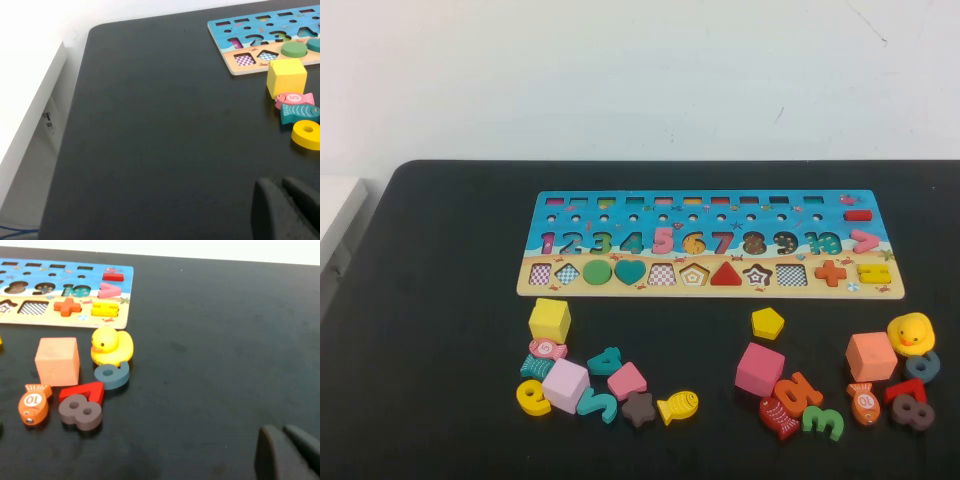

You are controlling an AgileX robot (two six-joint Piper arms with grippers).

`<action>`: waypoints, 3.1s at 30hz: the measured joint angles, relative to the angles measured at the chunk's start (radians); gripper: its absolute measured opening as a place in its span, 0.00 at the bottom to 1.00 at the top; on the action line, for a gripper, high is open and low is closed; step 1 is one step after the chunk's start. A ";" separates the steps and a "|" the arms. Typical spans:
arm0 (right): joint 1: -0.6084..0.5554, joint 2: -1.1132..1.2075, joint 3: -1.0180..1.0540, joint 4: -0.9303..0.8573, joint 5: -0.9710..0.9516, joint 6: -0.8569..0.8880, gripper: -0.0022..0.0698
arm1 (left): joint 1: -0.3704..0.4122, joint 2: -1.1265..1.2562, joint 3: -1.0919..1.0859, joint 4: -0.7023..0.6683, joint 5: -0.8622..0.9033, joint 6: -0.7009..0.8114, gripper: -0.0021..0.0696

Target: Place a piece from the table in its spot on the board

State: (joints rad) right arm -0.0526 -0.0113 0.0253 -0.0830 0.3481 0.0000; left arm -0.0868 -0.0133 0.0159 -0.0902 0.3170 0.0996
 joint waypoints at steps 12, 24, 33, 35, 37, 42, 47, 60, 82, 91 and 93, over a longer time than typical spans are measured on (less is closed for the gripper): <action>0.000 0.000 0.000 0.000 0.000 0.000 0.06 | 0.000 0.000 0.000 0.000 0.000 0.000 0.03; 0.000 0.000 0.000 0.000 0.000 0.000 0.06 | 0.000 0.000 0.000 0.000 0.000 0.000 0.03; 0.000 0.000 0.000 0.000 0.000 0.000 0.06 | 0.000 0.000 0.000 0.000 0.000 0.000 0.03; 0.000 0.000 0.000 0.000 0.000 0.000 0.06 | 0.000 0.000 0.000 0.000 0.000 0.000 0.03; 0.000 0.000 0.000 0.000 0.000 0.000 0.06 | 0.000 0.000 0.000 0.000 0.000 0.000 0.03; 0.000 0.000 0.000 0.000 0.000 0.000 0.06 | 0.000 0.000 0.000 0.000 0.000 0.000 0.03; 0.000 0.000 0.002 0.000 -0.062 0.000 0.06 | 0.000 0.000 0.000 0.000 0.000 0.000 0.03; 0.000 0.000 0.006 -0.002 -0.637 0.000 0.06 | 0.000 0.000 0.000 0.000 0.000 0.000 0.03; 0.000 0.051 -0.377 -0.189 -0.191 0.000 0.06 | 0.000 0.000 0.000 0.000 0.000 0.000 0.03; 0.000 0.482 -0.816 0.062 0.331 -0.205 0.06 | 0.000 0.000 0.000 0.000 0.000 0.000 0.03; 0.000 0.555 -0.842 0.128 0.341 -0.252 0.06 | 0.000 0.000 0.000 0.000 0.000 0.000 0.03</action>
State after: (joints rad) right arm -0.0526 0.5440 -0.8162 0.0450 0.6895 -0.2518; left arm -0.0868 -0.0133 0.0159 -0.0902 0.3170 0.0996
